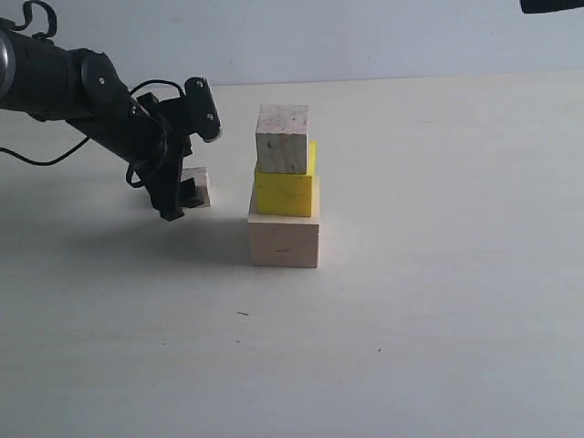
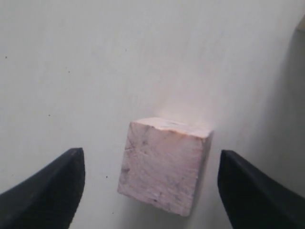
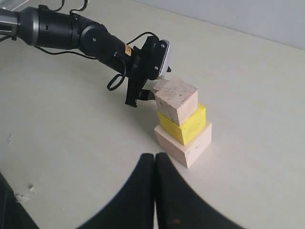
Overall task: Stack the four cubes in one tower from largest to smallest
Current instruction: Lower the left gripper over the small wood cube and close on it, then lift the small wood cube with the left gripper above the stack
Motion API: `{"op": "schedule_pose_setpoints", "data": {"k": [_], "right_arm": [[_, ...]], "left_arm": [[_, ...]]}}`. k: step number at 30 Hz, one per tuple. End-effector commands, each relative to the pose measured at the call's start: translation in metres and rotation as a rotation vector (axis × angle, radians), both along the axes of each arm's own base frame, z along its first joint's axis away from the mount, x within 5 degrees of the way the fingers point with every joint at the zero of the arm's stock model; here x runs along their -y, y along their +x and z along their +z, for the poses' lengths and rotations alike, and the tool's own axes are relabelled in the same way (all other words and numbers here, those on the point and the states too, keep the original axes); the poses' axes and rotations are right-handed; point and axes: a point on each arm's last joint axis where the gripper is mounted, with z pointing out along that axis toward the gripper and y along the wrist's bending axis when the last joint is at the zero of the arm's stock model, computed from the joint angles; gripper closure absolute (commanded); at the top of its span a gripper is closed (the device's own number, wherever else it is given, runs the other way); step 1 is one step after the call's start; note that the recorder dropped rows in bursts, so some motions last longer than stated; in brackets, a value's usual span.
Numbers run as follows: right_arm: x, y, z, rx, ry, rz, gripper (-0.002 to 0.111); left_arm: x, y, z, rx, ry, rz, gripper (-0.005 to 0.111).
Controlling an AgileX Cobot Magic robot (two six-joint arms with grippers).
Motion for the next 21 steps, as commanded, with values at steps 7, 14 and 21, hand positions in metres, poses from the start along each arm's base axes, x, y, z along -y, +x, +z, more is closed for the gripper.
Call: {"op": "schedule_pose_setpoints", "data": {"k": [7,14,21], "right_arm": [[0.0,-0.001,0.0,0.015,0.006,-0.008,0.108],[0.0,-0.001,0.0,0.015,0.006,-0.008,0.108],[-0.001,-0.001,0.0,0.015,0.006,-0.002,0.108]], "left_arm": [[0.0,0.001,-0.001,0.0,-0.01,0.014,0.034],[0.0,-0.004,-0.003,-0.069,-0.013,0.01,0.086],[-0.002,-0.013,0.013,-0.135,-0.018,0.005,0.107]]}}
